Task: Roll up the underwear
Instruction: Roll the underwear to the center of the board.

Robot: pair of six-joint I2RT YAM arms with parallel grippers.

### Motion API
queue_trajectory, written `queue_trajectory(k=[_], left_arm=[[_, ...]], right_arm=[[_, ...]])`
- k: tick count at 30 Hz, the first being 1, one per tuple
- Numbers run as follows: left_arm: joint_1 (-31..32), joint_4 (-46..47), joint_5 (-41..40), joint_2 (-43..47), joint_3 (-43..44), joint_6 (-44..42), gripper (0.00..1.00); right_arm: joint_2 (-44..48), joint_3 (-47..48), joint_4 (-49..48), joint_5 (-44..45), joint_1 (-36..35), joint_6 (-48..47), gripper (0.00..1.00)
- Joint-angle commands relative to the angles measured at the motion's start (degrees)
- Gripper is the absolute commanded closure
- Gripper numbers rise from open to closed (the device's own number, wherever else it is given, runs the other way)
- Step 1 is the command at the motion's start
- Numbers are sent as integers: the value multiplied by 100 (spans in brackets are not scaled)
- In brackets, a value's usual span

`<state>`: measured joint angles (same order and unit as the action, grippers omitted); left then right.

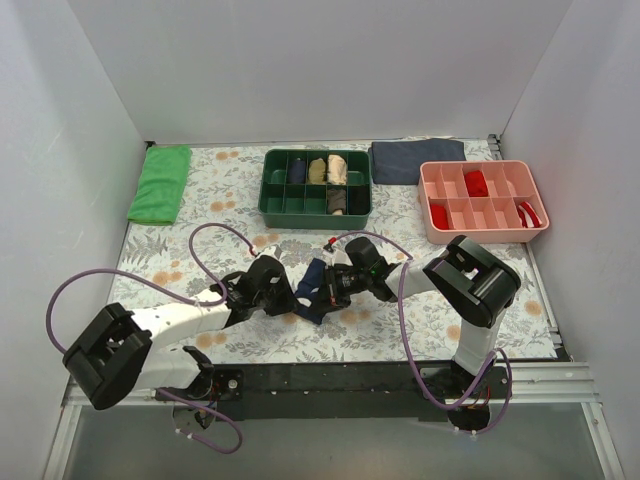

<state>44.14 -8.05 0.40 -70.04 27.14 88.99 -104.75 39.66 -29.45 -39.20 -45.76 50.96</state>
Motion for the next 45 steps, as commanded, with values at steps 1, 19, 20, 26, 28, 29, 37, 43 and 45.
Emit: queue_trajectory(k=[1,19,20,26,28,29,37,43,45], left_arm=[[42,287,-234,-123,151,22,100],[51,427,-383,-967,116,286,100],[42,427,-375,-976,117,277,100],[42,436,-287,-1073,257,154,100],[42,436,-234,-1099,292,145,100],[51,436,-216,-1099,310,145,100],[51,375,-120,-1143,380,189,100],[51,340,-76,-1231,486,215,100],[51,331,-58,-1266,503,224,100]], right_arm=[[-81,60,141,18,23,-104,99],[1535,446,2003,2327,-266,-2080,71],[1641,464,2301,2538,-302,-2203,70],[2195,297,2787,3883,-750,-2871,69],[2248,201,2804,4323,-1012,-3118,69],[2257,157,2787,4472,-1101,-3179,66],[2231,-55,2498,5379,-1883,-3584,66],[2117,59,2357,5932,-2411,-3830,62],[2064,77,2321,6143,-2490,-3891,62]])
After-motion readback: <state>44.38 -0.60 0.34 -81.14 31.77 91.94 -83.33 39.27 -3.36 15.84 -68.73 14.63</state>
